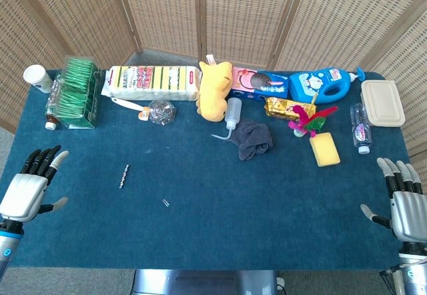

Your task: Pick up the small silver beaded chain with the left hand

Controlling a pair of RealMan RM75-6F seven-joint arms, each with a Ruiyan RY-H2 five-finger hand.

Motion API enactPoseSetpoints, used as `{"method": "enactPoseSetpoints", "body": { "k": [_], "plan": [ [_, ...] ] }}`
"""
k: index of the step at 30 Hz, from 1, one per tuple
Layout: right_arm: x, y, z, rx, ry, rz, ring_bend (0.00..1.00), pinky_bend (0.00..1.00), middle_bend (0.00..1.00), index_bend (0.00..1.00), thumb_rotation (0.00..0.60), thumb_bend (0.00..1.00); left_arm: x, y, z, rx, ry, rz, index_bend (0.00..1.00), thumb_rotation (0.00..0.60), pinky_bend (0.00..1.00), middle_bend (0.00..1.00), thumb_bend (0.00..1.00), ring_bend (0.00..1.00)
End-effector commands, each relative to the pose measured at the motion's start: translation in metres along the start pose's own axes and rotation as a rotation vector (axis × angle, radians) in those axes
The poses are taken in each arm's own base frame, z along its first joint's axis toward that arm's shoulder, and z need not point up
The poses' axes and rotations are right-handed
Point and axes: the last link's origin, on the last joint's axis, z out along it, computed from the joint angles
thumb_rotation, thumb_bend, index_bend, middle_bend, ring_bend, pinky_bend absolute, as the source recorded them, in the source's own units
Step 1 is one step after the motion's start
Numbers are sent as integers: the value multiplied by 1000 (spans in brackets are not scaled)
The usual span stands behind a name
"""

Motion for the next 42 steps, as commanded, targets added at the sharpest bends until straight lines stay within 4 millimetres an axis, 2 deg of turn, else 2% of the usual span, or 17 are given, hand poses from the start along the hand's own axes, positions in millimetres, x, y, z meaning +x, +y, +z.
{"method": "enactPoseSetpoints", "body": {
  "k": [1, 13, 22, 28, 31, 36, 42],
  "plan": [
    [0, 0, 0, -1, 0, 0, 0, 0, 0, 0, 600, 171, 0, 0, 0, -3, 1, -1, 0, 600, 0, 0, 234, 0],
    [1, 0, 0, -4, 3, 8, 0, 0, 0, 0, 600, 171, -11, 1, 4, -23, -26, 23, 0, 600, 0, 0, 234, 0],
    [0, 1, 1, -9, -2, 2, 0, 0, 0, 0, 600, 171, -35, 2, 36, -248, 37, 231, 21, 600, 0, 0, 234, 0],
    [-2, 1, 2, -12, -6, -1, 0, 0, 0, 0, 600, 171, -47, 13, 54, -377, 58, 395, 0, 600, 0, 0, 235, 0],
    [-2, 1, 1, -12, -5, -1, 0, 0, 0, 0, 600, 171, -60, 21, 62, -422, 48, 461, 0, 600, 0, 0, 234, 0],
    [0, 2, 2, -15, -2, 5, 0, 0, 0, 0, 600, 171, -79, 35, 69, -440, 36, 477, 0, 600, 0, 0, 234, 0],
    [1, 4, 2, -17, -2, 12, 0, 0, 0, 0, 600, 171, -92, 44, 76, -444, 23, 507, 0, 600, 0, 0, 235, 0]
  ]
}}
